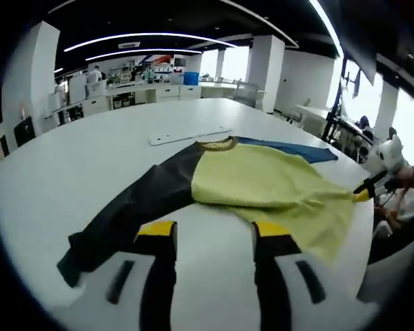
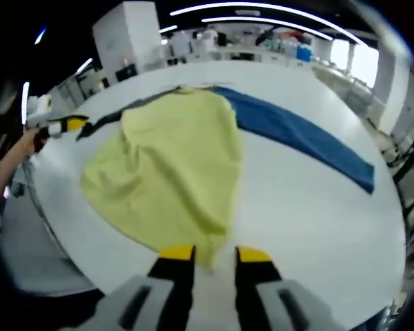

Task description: Fold the garment on the visible template until the final outline fits inside the template.

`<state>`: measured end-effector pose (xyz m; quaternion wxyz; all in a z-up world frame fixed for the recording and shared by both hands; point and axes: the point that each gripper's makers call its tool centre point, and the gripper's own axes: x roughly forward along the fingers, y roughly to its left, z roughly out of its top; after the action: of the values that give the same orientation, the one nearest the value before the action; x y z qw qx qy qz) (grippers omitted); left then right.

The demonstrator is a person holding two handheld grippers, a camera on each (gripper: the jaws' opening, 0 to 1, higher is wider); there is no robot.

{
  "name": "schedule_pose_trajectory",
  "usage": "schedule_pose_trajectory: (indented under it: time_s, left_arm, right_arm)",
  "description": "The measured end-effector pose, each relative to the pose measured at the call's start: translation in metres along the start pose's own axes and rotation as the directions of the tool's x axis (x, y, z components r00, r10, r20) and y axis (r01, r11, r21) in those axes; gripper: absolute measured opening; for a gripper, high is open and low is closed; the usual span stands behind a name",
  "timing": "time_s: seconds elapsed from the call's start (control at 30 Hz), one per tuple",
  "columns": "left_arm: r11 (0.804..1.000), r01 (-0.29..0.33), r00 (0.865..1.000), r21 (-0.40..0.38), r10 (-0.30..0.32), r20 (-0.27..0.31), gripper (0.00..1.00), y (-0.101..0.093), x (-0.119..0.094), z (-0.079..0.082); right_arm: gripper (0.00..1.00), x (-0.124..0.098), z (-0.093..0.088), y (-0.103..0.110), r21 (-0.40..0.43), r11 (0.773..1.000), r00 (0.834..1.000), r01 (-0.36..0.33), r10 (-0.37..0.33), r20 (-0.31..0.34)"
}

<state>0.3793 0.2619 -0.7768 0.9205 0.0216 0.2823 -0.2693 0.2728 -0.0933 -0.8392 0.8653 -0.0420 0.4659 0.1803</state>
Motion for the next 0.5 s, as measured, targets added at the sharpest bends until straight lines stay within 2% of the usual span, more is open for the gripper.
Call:
schedule_pose_trajectory:
  time_s: [0.17, 0.5]
  left_arm:
    - [0.998, 0.047, 0.997, 0.052, -0.043, -0.065, 0.37, -0.017, 0.014, -0.011]
    - [0.990, 0.100, 0.985, 0.097, -0.085, -0.150, 0.30, -0.034, 0.035, -0.032]
  right_arm:
    - [0.17, -0.001, -0.002, 0.002, -0.015, 1.000, 1.000, -0.004, 0.004, -0.004]
    - [0.15, -0.001, -0.003, 0.002, -0.007, 1.000, 1.000, -0.008, 0.008, -0.001]
